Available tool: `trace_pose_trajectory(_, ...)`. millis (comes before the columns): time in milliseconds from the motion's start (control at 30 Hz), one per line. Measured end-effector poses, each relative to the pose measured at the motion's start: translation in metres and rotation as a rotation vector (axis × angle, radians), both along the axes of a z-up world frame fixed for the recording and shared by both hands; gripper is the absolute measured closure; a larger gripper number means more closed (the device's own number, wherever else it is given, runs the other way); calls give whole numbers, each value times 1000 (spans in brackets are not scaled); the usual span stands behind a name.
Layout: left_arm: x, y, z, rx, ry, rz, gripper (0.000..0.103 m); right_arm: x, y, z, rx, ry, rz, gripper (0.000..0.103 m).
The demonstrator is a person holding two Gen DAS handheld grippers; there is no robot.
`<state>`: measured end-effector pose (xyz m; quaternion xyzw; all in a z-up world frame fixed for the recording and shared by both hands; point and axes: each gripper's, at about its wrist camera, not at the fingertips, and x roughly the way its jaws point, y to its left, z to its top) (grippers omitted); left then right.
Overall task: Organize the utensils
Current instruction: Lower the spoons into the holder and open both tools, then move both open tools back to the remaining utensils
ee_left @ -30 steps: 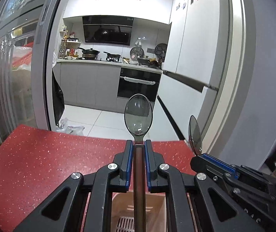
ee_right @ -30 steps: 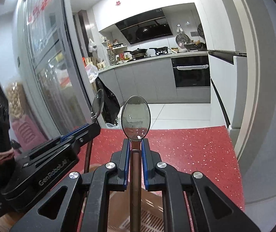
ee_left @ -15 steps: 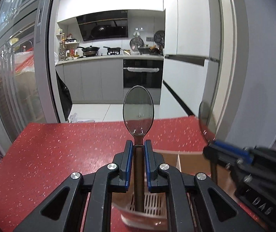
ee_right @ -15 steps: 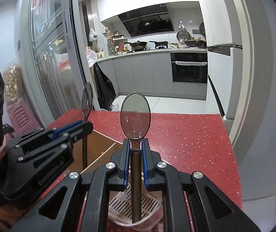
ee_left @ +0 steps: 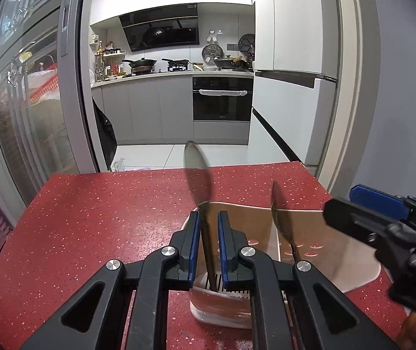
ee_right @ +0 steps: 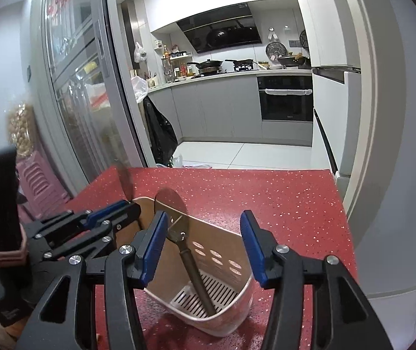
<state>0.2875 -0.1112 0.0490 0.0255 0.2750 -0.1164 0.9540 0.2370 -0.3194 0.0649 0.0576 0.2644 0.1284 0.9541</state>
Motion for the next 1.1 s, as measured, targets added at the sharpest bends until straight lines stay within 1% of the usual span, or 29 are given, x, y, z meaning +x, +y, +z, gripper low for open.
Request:
trace_pose_trajectory(167, -2, 2, 4, 0, 9, -1, 66, -14, -10, 9, 37, 2, -18, 43)
trace_pose_trajectory(300, -15, 7, 14, -11, 0, -11, 66, -27, -17, 13, 50, 17, -30, 40)
trace_pose_trajectory(333, -18, 10, 17, -14, -2, -14, 63, -32, -17, 13, 55, 23, -29, 39)
trace_pose_trajectory(367, -22, 13, 18, -17, -2, -13, 51, -35, -17, 13, 57, 27, -28, 38)
trace_pose_trajectory(400, -27, 17, 20, -22, 3, -7, 0, -41, -17, 13, 60, 33, -26, 37)
trace_pose_trajectory(433, -33, 22, 22, -29, 9, 22, 0, -46, -17, 12, 63, 40, -23, 36)
trace_pose_trajectory(467, -41, 26, 25, -43, -10, 39, 0, -50, -17, 12, 65, 46, -21, 35)
trace_pose_trajectory(500, -51, 32, 27, -51, -10, 35, 0, -56, -15, 11, 67, 58, -19, 33)
trace_pose_trajectory(567, -66, 42, 27, -55, 13, 40, 0, -65, -12, 8, 78, 85, -7, 29)
trace_pose_trajectory(633, -81, 53, 23, -47, 35, 61, 0, -75, -8, 4, 91, 115, 12, 21)
trace_pose_trajectory(667, -86, 56, 20, -42, 45, 72, 0, -82, -6, 2, 95, 124, 22, 21)
trace_pose_trajectory(700, -95, 64, 15, -37, 71, 93, 0, -87, -3, 0, 95, 131, 30, 20)
trace_pose_trajectory(767, -106, 78, 3, -32, 127, 120, 0, -100, 2, -8, 87, 160, 47, 12)
trace_pose_trajectory(800, -112, 84, -5, -31, 159, 134, 0, -105, 5, -12, 87, 179, 53, 5)
trace_pose_trajectory(833, -118, 89, -12, -28, 188, 152, 0, -111, 6, -18, 92, 200, 57, 0)
trace_pose_trajectory(867, -124, 93, -18, -27, 207, 162, 0, -116, 7, -23, 102, 215, 61, 0)
trace_pose_trajectory(933, -138, 102, -35, -15, 271, 166, 0, -125, 8, -35, 107, 272, 68, 0)
trace_pose_trajectory(1033, -158, 109, -56, 8, 316, 199, 0, -136, 13, -54, 52, 370, 67, 0)
trace_pose_trajectory(1100, -168, 113, -69, -2, 351, 210, 0, -145, 15, -65, 21, 400, 46, 0)
